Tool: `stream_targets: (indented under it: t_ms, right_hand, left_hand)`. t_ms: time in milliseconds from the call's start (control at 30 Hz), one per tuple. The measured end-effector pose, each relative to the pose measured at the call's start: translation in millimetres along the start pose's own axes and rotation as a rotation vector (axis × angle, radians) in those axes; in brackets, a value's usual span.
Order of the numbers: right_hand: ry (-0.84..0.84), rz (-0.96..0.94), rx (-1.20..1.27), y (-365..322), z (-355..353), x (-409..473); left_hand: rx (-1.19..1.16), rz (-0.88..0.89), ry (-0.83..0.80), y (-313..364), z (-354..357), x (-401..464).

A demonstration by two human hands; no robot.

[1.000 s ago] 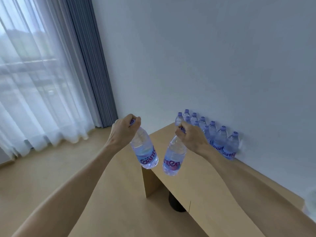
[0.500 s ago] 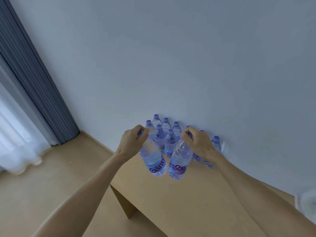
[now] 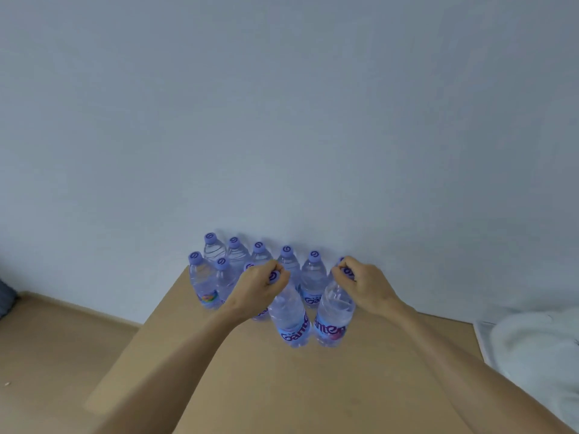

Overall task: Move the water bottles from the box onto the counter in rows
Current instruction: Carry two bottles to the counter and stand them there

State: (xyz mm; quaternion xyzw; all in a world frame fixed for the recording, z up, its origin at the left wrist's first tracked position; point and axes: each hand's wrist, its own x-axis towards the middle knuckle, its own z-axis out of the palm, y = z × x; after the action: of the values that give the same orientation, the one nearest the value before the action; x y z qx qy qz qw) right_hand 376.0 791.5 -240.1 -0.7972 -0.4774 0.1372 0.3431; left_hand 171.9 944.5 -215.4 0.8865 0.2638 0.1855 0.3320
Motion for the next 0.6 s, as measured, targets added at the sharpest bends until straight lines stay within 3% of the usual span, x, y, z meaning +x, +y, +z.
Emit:
stream_targets:
  t_ms: [233,467,600]
  right_hand:
    - [0.019,0.124,-0.083,13,-1,-4]
    - [0.056,0.258,-0.183,13,11,-12]
    - [-0.001,0.291,-0.174,11,23,-21]
  left_hand:
    - [0.291,0.24,-0.287,-10,29,51]
    - [0.403,0.39,-0.456,-15,48,75]
    - [0.446,0.413,-0.468,-16,56,80]
